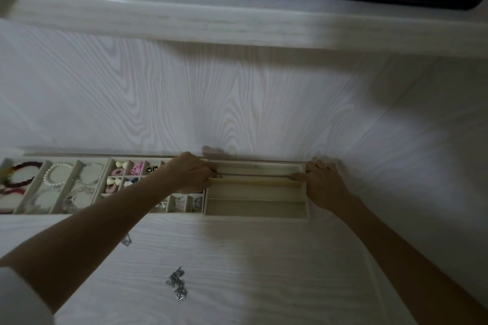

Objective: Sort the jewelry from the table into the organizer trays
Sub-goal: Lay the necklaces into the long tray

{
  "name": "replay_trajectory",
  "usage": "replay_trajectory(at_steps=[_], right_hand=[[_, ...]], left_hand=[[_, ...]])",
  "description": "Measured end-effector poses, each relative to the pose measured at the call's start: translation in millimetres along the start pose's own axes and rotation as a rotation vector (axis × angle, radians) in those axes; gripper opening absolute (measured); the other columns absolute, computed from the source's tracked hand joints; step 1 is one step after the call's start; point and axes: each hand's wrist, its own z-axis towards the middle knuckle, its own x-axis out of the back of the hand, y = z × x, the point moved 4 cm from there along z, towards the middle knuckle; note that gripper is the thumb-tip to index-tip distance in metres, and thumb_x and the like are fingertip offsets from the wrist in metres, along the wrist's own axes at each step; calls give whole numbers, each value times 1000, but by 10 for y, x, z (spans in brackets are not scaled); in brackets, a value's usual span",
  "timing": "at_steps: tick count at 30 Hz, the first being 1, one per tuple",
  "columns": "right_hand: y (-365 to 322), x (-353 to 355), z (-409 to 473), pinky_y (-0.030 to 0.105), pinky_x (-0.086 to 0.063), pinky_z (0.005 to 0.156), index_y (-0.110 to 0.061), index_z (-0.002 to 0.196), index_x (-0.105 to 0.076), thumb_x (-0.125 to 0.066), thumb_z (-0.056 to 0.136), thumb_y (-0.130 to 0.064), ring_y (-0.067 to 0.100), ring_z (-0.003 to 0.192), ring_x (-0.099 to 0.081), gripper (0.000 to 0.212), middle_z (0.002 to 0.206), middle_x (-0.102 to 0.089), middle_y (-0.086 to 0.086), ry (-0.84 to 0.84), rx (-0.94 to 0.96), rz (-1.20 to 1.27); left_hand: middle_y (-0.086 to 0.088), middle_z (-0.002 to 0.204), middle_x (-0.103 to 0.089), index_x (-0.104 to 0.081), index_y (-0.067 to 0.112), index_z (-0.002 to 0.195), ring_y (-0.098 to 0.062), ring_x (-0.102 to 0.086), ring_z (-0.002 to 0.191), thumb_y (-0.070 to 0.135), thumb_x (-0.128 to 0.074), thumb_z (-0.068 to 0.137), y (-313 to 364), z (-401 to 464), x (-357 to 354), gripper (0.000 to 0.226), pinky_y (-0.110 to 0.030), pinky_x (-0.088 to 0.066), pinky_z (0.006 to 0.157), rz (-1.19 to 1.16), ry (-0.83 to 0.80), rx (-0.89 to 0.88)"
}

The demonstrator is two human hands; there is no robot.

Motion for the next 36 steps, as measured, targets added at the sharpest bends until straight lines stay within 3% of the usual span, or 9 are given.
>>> replay_trajectory(at_steps=[4,9,12,15,18,20,31,33,36], right_hand=[[2,-33,-19,30,-45,49,-34,77,-77,-56,41,-14,25,63,-63,46,63,-58,-2,23,16,-1],[-13,-15,-1,29,-45,53,-33,78,-76,-79,34,-7,24,63,-64,52,64,-61,-2,82,-46,53],[-2,-24,-18,33,-44,60,-27,86,-76,-72,46,1,28,67,-64,48,70,-63,3,126,-62,139],[28,15,-38,38,-46,60,-20,87,-76,-62,55,5,31,67,-63,43,72,-65,7,179,-73,213],[57,68,-19,42,-44,73,-16,101,-74,-59,70,7,34,88,-61,41,88,-67,10,139,-103,244],[63,79,5,40,-38,82,-19,111,-70,-52,79,3,31,102,-55,42,100,-65,9,106,-106,247],[38,30,44,34,-32,84,-28,120,-63,-41,88,-13,26,113,-49,41,110,-58,3,41,-67,158],[33,49,41,35,-34,81,-27,114,-66,-46,85,-11,27,108,-52,39,104,-60,4,39,-74,156],[38,48,41,36,-42,59,-24,83,-77,-70,58,-4,29,74,-61,33,71,-61,4,62,-92,122]], left_hand=[[8,149,-35,-40,27,142,-15,-57,115,35,-21,103,29,-4,2,45,-31,-50,79,49,9,-13],[9,149,-35,-42,26,141,-12,-52,122,32,-26,102,16,5,-15,43,-30,-50,83,28,32,20],[10,150,-35,-41,28,142,-11,-50,123,29,-29,101,5,-1,-1,42,-29,-50,86,-13,53,35],[10,147,-40,-45,27,139,-13,-57,115,27,-32,99,-39,16,-29,42,-27,-48,78,-33,70,61],[5,137,-52,-45,26,137,-19,-65,96,26,-34,99,-73,46,-40,39,-28,-47,69,-33,111,88],[3,138,-50,-44,29,137,-19,-65,99,24,-34,99,-46,77,-27,39,-29,-48,70,-40,121,64],[3,122,-58,-52,31,132,-19,-64,98,31,-28,102,-18,180,17,39,-26,-40,69,72,43,36],[3,122,-58,-52,32,132,-19,-64,98,33,-28,102,-31,171,10,39,-26,-41,69,71,45,33],[2,122,-57,-52,32,132,-19,-64,97,33,-28,101,-54,159,1,39,-26,-43,68,75,47,40]])
